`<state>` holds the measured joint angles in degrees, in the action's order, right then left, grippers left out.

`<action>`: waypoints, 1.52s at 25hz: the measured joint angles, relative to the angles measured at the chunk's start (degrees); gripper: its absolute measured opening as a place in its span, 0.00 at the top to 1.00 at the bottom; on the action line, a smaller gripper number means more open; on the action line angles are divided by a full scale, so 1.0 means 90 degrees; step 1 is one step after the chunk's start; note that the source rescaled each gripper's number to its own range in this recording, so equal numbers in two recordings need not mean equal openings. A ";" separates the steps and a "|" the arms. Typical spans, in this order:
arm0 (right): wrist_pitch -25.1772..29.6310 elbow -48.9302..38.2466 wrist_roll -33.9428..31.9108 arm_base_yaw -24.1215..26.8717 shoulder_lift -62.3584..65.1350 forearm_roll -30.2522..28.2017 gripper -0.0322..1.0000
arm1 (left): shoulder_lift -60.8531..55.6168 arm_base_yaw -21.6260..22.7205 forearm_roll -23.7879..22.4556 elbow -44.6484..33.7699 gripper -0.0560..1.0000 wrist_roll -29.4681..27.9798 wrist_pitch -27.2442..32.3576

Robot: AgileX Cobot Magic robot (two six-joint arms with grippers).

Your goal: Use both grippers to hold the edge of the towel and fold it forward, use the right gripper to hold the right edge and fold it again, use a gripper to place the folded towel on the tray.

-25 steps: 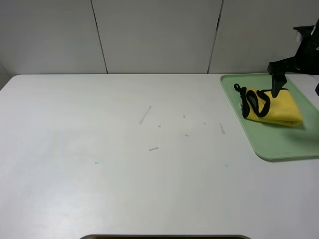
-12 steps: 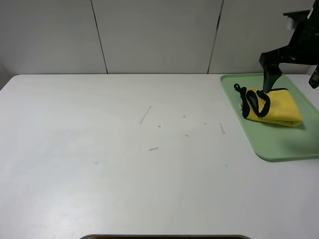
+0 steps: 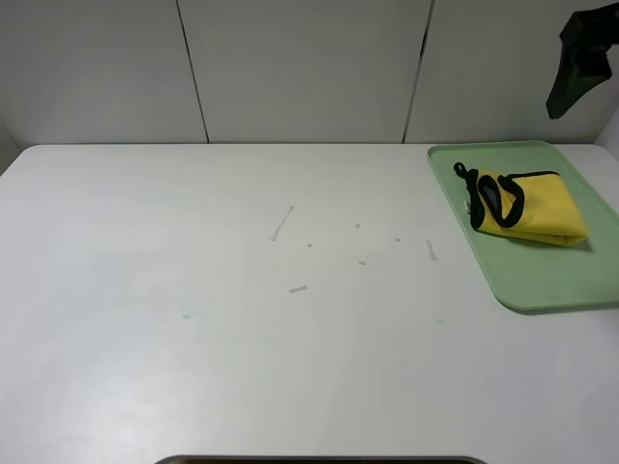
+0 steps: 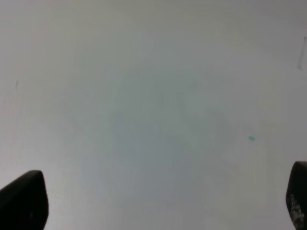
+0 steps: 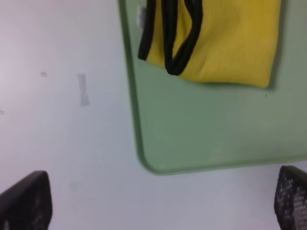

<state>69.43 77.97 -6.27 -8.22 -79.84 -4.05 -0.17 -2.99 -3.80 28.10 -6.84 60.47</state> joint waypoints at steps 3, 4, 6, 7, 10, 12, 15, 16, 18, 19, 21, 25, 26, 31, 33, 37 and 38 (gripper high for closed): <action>0.0004 -0.0312 0.0020 0.0000 0.0535 -0.0001 0.00 | 0.0000 0.0000 0.0000 0.0000 0.00 0.0000 0.0000; 0.0008 -0.0438 0.0020 0.0000 0.0730 -0.0001 0.00 | 0.0000 0.0000 0.0000 0.0000 0.00 0.0000 0.0000; 0.0008 -0.0689 0.0026 0.0000 0.1092 0.0013 0.00 | 0.0000 0.0000 0.0000 0.0000 0.00 0.0000 0.0000; 0.0015 -0.0823 0.0026 0.0000 0.1298 0.0018 0.00 | 0.0000 0.0000 0.0000 0.0000 0.00 0.0000 0.0000; 0.0015 -0.1143 0.0032 0.0000 0.1822 0.0020 0.00 | 0.0000 0.0000 0.0000 0.0000 0.00 0.0000 0.0000; 0.0015 -0.1384 0.0047 0.0000 0.2224 0.0025 0.00 | 0.0000 0.0000 0.0000 0.0000 0.00 0.0000 0.0000; 0.0022 -0.1684 0.0047 0.0000 0.2816 0.0081 0.00 | 0.0000 0.0000 0.0000 0.0000 0.00 0.0000 0.0000; 0.0022 -0.1776 0.0054 0.0000 0.3030 0.0105 0.00 | 0.0000 0.0000 0.0000 0.0000 0.00 0.0000 0.0000; 0.0026 -0.1995 0.0054 0.0000 0.3459 0.0169 0.00 | 0.0000 0.0000 0.0000 0.0000 0.00 0.0000 0.0000; 0.0025 -0.2099 0.0054 -0.0007 0.3642 0.0198 0.00 | 0.0000 0.0000 0.0000 0.0000 0.00 0.0000 0.0000; 0.0025 -0.2272 0.0059 -0.0015 0.4086 0.0305 0.00 | 0.0000 0.0000 0.0000 0.0000 0.00 0.0000 0.0000; 0.0031 -0.2509 0.0059 -0.0015 0.4712 0.0450 0.00 | 0.0000 0.0000 0.0000 0.0000 0.00 0.0000 0.0000; 0.0031 -0.2607 0.0059 -0.0015 0.4917 0.0505 0.00 | 0.0000 0.0000 0.0000 0.0000 0.00 0.0000 0.0000; 0.0036 -0.3130 0.0066 -0.0015 0.5967 0.0537 0.00 | 0.0000 0.0000 0.0000 0.0000 0.00 0.0000 0.0000; 0.0036 -0.3397 0.0066 0.0044 0.6281 0.0530 0.00 | 0.0000 0.0000 0.0000 0.0000 0.00 0.0000 0.0000; -0.0181 -0.4039 0.0066 0.0364 0.6908 0.0525 0.00 | 0.0000 0.0000 0.0000 0.0000 0.00 0.0000 0.0000; -0.0251 -0.4181 0.0066 0.0457 0.7060 0.0525 0.00 | 0.0000 0.0000 0.0000 0.0000 0.00 0.0000 0.0000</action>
<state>67.17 40.34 -5.68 -4.10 -16.30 0.68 -0.17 -2.99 -3.80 28.10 -6.84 60.47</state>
